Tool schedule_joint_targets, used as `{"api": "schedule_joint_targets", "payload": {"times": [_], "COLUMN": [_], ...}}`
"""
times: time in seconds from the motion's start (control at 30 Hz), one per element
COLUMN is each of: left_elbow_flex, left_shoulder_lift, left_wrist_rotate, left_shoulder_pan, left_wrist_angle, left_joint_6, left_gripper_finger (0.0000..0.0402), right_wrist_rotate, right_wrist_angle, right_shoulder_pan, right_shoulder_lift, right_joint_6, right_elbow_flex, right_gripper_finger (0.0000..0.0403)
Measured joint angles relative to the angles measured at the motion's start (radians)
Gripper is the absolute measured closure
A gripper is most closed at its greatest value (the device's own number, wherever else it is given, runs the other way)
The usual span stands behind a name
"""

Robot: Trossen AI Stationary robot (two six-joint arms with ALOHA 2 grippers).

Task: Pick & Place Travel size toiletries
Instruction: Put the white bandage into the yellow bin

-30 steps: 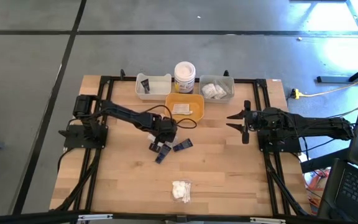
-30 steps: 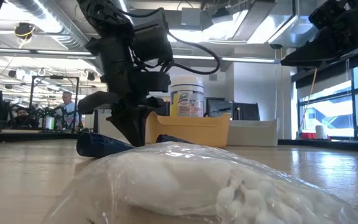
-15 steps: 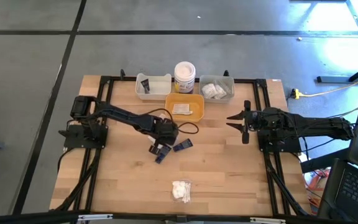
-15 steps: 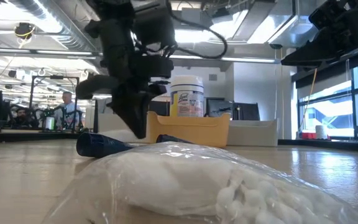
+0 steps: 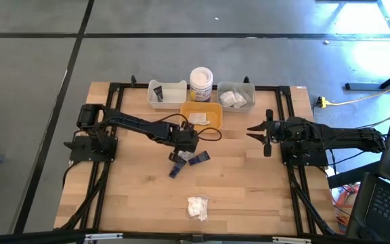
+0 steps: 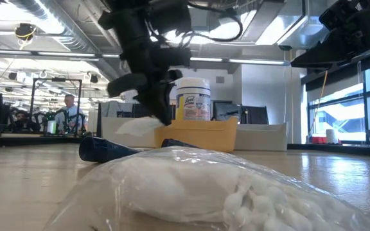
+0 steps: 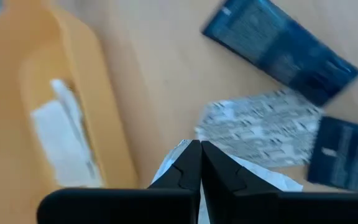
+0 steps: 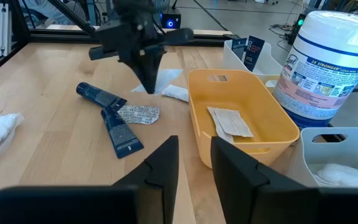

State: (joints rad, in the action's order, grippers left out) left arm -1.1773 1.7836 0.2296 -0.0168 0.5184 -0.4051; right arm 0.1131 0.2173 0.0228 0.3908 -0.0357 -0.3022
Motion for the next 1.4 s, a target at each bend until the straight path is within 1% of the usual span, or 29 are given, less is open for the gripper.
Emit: {"api": "schedule_joint_targets", "payload": {"times": [0.17,0.33,0.4,0.53,0.73,0.83,0.9,1.03,1.4], "left_elbow_flex": [-0.039,-0.076,-0.089,-0.098,-0.098,-0.098,-0.098,-0.090,-0.090], "left_shoulder_lift": [0.000,-0.001,-0.001,-0.002,-0.002,-0.002,-0.002,-0.002,0.050], "left_wrist_rotate": [0.003,0.048,0.049,0.076,0.067,0.066,0.049,-0.022,-0.088], "left_shoulder_pan": [0.021,0.042,0.054,0.080,0.141,0.176,0.201,0.249,0.296], "left_wrist_angle": [-0.037,-0.114,-0.147,-0.244,-0.391,-0.444,-0.464,-0.492,-0.501], "left_joint_6": [-0.010,-0.029,-0.037,-0.068,-0.070,-0.048,-0.023,0.036,0.083], "left_gripper_finger": [0.0399,0.0399,0.0399,0.0399,0.0399,0.0399,0.0399,0.0399,0.0399], "right_wrist_rotate": [0.000,0.002,0.002,0.002,0.002,0.002,0.002,0.002,0.001], "right_wrist_angle": [0.000,0.000,0.000,0.000,0.000,0.000,0.000,0.000,0.000], "right_shoulder_pan": [0.000,0.000,0.000,0.000,0.000,0.000,0.000,0.000,0.000], "right_shoulder_lift": [0.000,0.000,0.000,0.000,0.000,0.000,0.000,0.000,0.000], "right_joint_6": [0.000,0.000,0.000,0.000,0.000,0.000,0.000,0.000,0.000], "right_elbow_flex": [0.000,0.000,0.000,0.000,0.000,0.000,0.000,0.000,0.000], "right_gripper_finger": [0.0312,0.0316,0.0317,0.0319,0.0308,0.0301,0.0295,0.0285,0.0262]}}
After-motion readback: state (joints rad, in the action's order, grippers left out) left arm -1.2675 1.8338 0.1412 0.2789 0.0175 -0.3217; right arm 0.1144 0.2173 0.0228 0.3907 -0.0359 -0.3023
